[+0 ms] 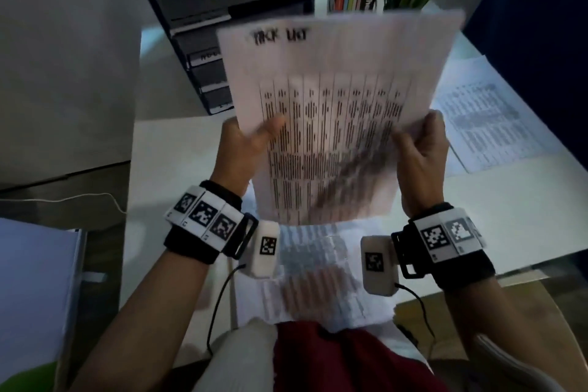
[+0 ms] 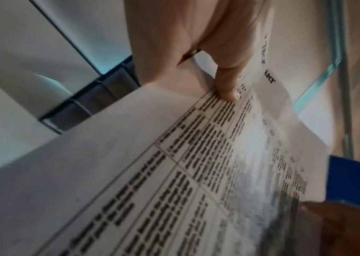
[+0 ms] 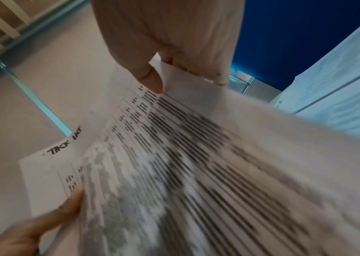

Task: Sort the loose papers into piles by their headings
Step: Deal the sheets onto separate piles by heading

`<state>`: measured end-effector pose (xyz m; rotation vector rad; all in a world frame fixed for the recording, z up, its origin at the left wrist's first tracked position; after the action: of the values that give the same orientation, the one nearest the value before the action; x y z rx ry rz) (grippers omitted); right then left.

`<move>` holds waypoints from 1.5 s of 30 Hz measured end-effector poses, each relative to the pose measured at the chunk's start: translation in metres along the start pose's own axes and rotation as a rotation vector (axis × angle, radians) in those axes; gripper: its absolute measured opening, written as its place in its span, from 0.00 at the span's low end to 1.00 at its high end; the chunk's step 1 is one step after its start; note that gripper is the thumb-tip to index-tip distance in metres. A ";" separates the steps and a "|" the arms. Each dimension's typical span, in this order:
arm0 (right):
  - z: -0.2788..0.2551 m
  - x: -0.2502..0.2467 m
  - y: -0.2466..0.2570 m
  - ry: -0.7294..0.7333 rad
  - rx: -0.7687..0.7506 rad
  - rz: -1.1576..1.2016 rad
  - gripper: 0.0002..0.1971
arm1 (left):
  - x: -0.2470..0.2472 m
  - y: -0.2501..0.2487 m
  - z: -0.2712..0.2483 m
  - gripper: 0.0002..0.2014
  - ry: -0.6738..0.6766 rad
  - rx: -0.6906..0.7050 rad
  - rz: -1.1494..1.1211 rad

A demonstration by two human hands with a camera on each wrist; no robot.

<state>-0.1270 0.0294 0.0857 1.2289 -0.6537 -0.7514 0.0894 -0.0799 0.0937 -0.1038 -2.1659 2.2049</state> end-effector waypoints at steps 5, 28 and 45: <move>0.064 -0.070 -0.019 -0.069 -0.016 -0.245 0.02 | 0.085 -0.007 0.022 0.05 -0.080 -0.050 -0.096; 0.159 -0.274 -0.151 0.145 0.314 -1.316 0.35 | 0.376 0.174 -0.049 0.11 0.356 -0.468 0.765; 0.117 -0.144 -0.135 0.511 0.151 -1.218 0.31 | 0.223 0.107 -0.002 0.07 0.112 -0.260 0.540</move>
<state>-0.3254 0.0552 -0.0261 1.8524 0.5686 -1.2988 -0.1317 -0.0612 -0.0167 -0.8949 -2.5725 2.0441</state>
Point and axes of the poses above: each hand's wrist, its own z-axis towards the middle knuckle, its own x-axis out of the palm, y = z × x, the point moved 8 cm from there along z, towards the middle knuckle, and after that the axes turned 12 degrees about -y, right-handed, at the moved point
